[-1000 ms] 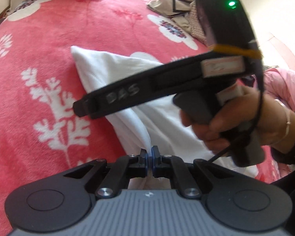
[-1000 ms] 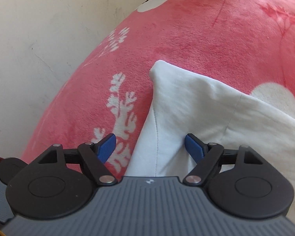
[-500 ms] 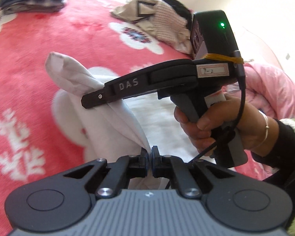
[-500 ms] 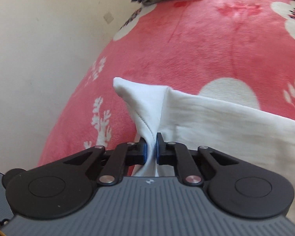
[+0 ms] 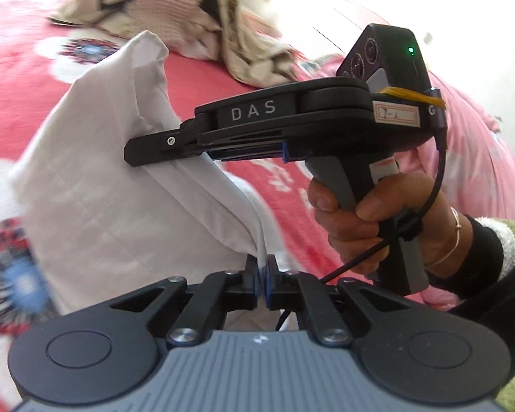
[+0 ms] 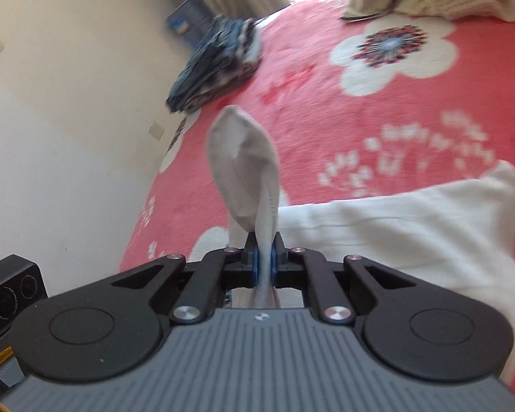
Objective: Fold clothes
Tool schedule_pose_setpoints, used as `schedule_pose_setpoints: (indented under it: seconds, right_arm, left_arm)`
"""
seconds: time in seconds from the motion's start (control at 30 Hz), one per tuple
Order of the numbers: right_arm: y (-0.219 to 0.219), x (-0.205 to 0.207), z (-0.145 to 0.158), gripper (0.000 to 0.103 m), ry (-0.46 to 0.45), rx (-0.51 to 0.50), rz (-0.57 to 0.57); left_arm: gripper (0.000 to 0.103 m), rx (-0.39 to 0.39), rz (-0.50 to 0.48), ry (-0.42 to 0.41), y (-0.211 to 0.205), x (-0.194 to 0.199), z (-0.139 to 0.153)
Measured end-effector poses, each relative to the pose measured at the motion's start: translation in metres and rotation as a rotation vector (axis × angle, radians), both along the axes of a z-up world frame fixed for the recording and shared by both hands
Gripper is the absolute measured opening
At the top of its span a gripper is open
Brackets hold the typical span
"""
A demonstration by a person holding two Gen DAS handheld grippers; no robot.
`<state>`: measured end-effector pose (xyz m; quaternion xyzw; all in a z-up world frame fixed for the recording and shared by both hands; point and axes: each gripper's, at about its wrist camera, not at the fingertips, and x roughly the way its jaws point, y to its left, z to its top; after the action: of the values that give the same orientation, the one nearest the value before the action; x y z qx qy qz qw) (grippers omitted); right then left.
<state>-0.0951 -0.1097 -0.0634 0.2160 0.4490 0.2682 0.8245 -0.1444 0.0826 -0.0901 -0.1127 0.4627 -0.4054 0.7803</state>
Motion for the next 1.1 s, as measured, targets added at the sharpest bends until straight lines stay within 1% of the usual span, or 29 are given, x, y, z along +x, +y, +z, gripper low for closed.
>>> schedule_pose_setpoints:
  seconds: [0.07,0.13,0.3,0.43,0.53,0.6,0.63,0.73,0.77,0.8,0.83,0.87,0.93,0.97,1.0,1.03,1.1]
  right_arm:
    - [-0.025,-0.004,-0.005,0.005,0.012,0.006,-0.050]
    - [-0.048,-0.004,-0.016,0.005,0.043,0.028,-0.101]
    - [-0.090,-0.006,-0.038,0.005,0.091,0.072,-0.183]
    - [-0.113,-0.001,-0.051,0.005,0.122,0.122,-0.212]
    - [-0.121,0.006,-0.060,0.005,0.135,0.140,-0.205]
    - [-0.125,0.011,-0.070,0.006,0.146,0.144,-0.202]
    - [-0.127,0.013,-0.076,0.008,0.158,0.139,-0.207]
    - [-0.133,0.019,-0.091,0.009,0.208,0.145,-0.209]
    - [-0.135,0.019,-0.092,0.013,0.214,0.157,-0.209]
    - [-0.137,0.019,-0.092,0.017,0.220,0.168,-0.209]
    - [-0.139,0.017,-0.090,0.027,0.219,0.171,-0.208]
    - [-0.141,0.014,-0.086,0.041,0.214,0.163,-0.209]
    - [-0.148,0.007,-0.073,0.056,0.194,0.115,-0.205]
    - [-0.152,0.002,-0.065,0.057,0.180,0.085,-0.201]
    - [-0.156,-0.004,-0.056,0.057,0.154,0.046,-0.195]
    - [-0.161,-0.011,-0.047,0.058,0.128,0.007,-0.189]
    - [-0.170,-0.024,-0.028,0.058,0.058,-0.067,-0.177]
  left_arm:
    - [0.004,0.009,-0.038,0.013,-0.022,0.005,-0.007]
    - [0.004,0.021,-0.069,0.033,-0.042,0.011,-0.014]
    - [0.005,0.037,-0.118,0.076,-0.078,0.024,-0.030]
    - [0.005,0.056,-0.136,0.082,-0.096,0.033,-0.036]
    - [0.007,0.078,-0.144,0.088,-0.106,0.039,-0.042]
    - [0.027,0.082,-0.147,0.104,-0.108,0.040,-0.044]
    - [0.031,0.080,-0.147,0.112,-0.108,0.039,-0.044]
    - [0.042,0.063,-0.149,0.122,-0.103,0.038,-0.040]
    - [0.051,0.049,-0.150,0.119,-0.098,0.037,-0.035]
    - [0.057,0.024,-0.151,0.123,-0.091,0.037,-0.030]
    - [0.058,-0.006,-0.150,0.129,-0.082,0.038,-0.024]
    - [0.060,-0.036,-0.151,0.135,-0.073,0.038,-0.018]
    - [0.065,-0.090,-0.160,0.145,-0.051,0.035,-0.004]
    - [0.070,-0.113,-0.168,0.154,-0.039,0.036,0.002]
    - [0.072,-0.131,-0.173,0.161,-0.026,0.031,0.007]
    - [0.072,-0.147,-0.177,0.166,-0.012,0.026,0.011]
    - [0.072,-0.138,-0.157,0.165,0.004,0.027,0.020]
